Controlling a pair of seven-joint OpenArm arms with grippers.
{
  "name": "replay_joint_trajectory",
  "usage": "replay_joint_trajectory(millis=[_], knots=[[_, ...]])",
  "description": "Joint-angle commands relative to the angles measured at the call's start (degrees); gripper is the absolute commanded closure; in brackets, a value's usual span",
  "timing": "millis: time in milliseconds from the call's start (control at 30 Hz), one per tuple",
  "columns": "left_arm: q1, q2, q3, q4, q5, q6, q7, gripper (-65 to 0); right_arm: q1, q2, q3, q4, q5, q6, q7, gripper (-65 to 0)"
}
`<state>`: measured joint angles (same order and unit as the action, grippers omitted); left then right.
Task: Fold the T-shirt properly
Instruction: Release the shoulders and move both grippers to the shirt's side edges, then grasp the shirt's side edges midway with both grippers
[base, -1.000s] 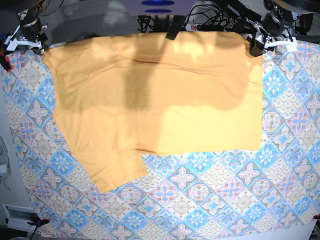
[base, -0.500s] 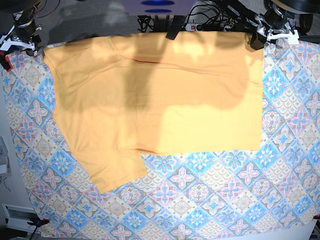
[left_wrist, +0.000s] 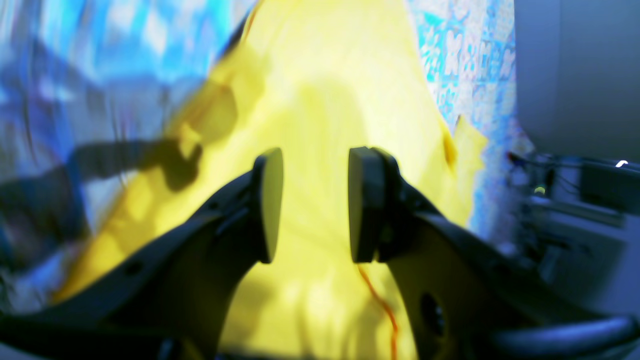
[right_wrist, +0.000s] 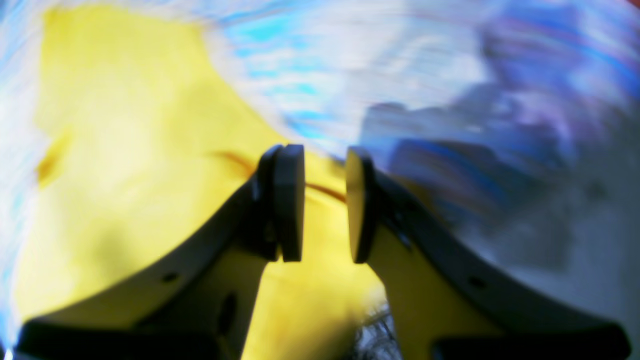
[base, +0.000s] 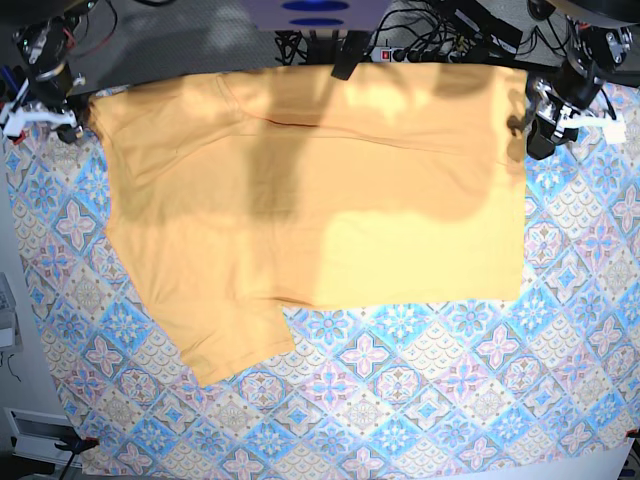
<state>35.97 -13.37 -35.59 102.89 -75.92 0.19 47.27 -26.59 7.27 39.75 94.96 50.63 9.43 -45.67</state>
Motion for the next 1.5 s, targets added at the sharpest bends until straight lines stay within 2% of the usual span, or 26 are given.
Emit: replay_joint_trajectory(millis=[0, 233, 367, 567, 1067, 1467], knots=[[-1.02, -0.48, -0.49, 0.8, 1.06, -0.32, -0.19, -21.4, 0.0, 1.13, -0.58, 1.79, 0.4, 0.2, 1.32, -14.2], [-11.57, -0.66, 0.56, 0.71, 13.28, -0.32, -0.19, -21.4, 5.53, 4.64, -10.78, 2.58, -0.13, 0.2, 0.97, -14.0], [-18.78, -1.98, 3.9, -1.48, 20.76, -0.32, -0.19, -21.5, 9.93, 4.91, -16.14, 2.58, -7.25, 0.2, 0.97, -14.0], [-29.86, -3.56, 7.59, -13.0, 26.56, -0.32, -0.19, -21.4, 15.29, 4.73, -22.21, 2.05, -15.07, 0.2, 0.88, -14.0], [-48.93, -3.47, 10.23, -34.89, 37.46, -0.41, -0.72, -21.4, 20.74, 4.47, -23.09, -5.51, -15.25, 0.2, 1.14, -14.1], [-54.38, -2.33, 10.41, -47.9, 45.19, -0.41, -9.33, -21.4, 20.39, 3.33, -23.09, -5.42, -15.25, 0.2, 1.05, -14.1]])
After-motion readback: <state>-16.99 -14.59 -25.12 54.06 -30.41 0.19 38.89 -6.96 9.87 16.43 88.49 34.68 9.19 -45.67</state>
